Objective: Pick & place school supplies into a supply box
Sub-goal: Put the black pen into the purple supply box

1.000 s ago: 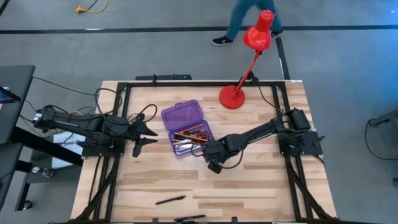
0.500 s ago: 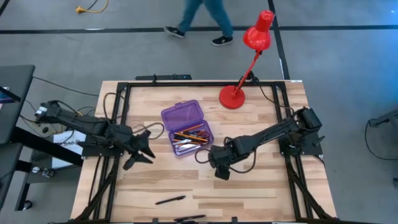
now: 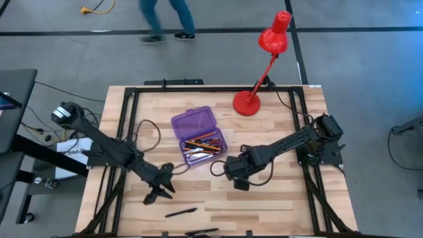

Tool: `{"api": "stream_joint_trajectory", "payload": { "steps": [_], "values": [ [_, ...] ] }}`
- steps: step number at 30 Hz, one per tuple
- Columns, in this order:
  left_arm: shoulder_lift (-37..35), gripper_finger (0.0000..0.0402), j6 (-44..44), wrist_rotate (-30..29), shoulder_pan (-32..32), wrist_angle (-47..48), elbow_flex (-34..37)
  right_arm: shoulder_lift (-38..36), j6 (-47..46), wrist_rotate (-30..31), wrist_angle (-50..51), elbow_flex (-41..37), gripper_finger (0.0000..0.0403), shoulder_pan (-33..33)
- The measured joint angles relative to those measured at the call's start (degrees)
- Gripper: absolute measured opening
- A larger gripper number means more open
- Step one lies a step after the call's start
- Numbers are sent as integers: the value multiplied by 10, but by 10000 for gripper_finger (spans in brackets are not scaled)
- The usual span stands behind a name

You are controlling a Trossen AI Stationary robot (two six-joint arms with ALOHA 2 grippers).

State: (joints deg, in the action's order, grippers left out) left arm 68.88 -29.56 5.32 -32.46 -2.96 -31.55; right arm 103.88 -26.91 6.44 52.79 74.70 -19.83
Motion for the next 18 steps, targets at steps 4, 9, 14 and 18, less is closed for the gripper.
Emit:
{"api": "stream_joint_trajectory", "payload": {
  "steps": [4,9,14,18],
  "values": [
    [59,116,-29,-58,-30,-3,-40,-3,43,10,51,0,123,-8],
    [137,116,-40,-97,-53,22,-106,-3,59,15,79,-2,123,0],
    [213,116,-47,-86,-78,111,-164,-2,55,12,57,-12,123,12],
    [250,116,-57,-96,-97,136,-197,-2,60,12,48,-12,123,11]
  ]
}}
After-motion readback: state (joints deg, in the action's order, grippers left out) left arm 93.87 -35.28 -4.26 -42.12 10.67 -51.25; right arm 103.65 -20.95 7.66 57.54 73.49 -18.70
